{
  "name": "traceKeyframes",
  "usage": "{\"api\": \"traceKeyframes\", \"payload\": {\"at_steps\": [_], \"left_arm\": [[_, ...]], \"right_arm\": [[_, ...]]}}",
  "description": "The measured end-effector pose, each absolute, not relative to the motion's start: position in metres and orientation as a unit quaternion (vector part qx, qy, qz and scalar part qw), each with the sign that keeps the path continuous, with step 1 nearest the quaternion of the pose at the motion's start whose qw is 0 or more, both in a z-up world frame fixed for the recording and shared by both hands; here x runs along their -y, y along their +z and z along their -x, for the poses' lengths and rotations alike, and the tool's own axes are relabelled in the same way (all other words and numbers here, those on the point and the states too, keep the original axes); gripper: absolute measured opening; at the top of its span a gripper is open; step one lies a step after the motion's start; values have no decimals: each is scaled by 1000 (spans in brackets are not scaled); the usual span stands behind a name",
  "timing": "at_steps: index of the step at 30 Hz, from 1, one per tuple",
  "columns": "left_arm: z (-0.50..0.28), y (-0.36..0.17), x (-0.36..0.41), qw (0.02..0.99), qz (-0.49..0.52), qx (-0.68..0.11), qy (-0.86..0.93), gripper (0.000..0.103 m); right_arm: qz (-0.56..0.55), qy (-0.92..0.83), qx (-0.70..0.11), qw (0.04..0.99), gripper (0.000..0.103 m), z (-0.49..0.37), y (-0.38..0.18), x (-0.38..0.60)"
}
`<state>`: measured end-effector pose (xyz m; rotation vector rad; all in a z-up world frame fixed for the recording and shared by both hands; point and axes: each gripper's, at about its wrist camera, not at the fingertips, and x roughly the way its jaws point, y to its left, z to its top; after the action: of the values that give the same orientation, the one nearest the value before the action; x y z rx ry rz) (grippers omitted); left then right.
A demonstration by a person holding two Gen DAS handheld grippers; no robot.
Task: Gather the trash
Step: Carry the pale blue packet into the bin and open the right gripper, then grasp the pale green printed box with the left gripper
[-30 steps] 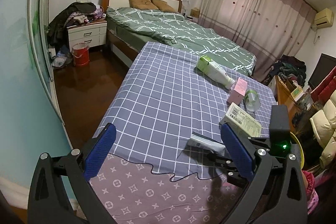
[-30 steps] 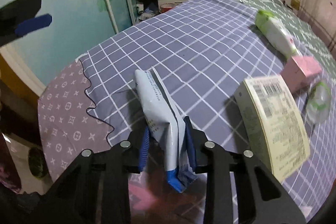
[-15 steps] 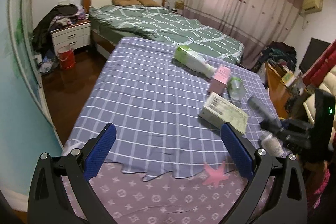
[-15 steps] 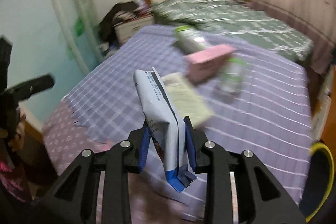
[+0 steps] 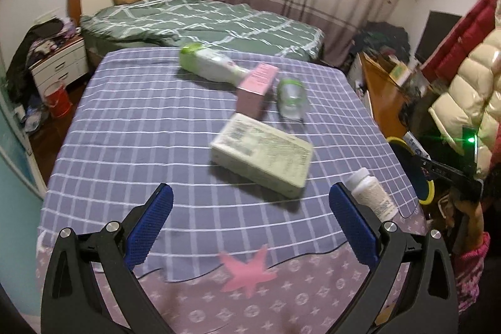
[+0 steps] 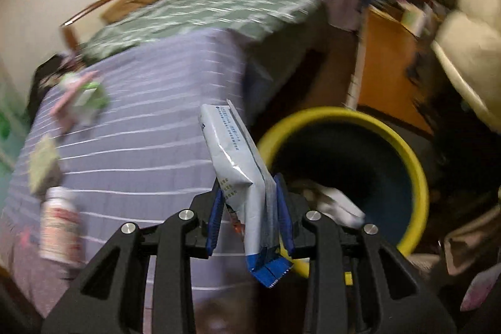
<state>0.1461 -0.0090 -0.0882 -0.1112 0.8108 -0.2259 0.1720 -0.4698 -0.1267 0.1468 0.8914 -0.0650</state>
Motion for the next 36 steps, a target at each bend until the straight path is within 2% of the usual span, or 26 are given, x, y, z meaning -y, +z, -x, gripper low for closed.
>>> {"api": "traceKeyframes", "payload": {"at_steps": [6,8,17,29,36], "left_arm": [[-164,-93,48,905,33,-405,-127,98],[-170,-95,61,903,24,-409,-131,98],[-196,-114,97,901,-18,-421,-105,98],[-227,-151,101,893,-42,-448,-35,98],[-232,-159,76,889,-24,-457,-11,98]], "right_arm": [[-92,-97,-446,885,34,-177,-159,528],[-93,-107,-447,883,39,-179,-165,536],[-100,-111,-437,887,48,-164,-168,552],[-106,-79,-422,897,49,-162,-154,540],[-104,-62,-426,897,49,-167,-153,530]]}}
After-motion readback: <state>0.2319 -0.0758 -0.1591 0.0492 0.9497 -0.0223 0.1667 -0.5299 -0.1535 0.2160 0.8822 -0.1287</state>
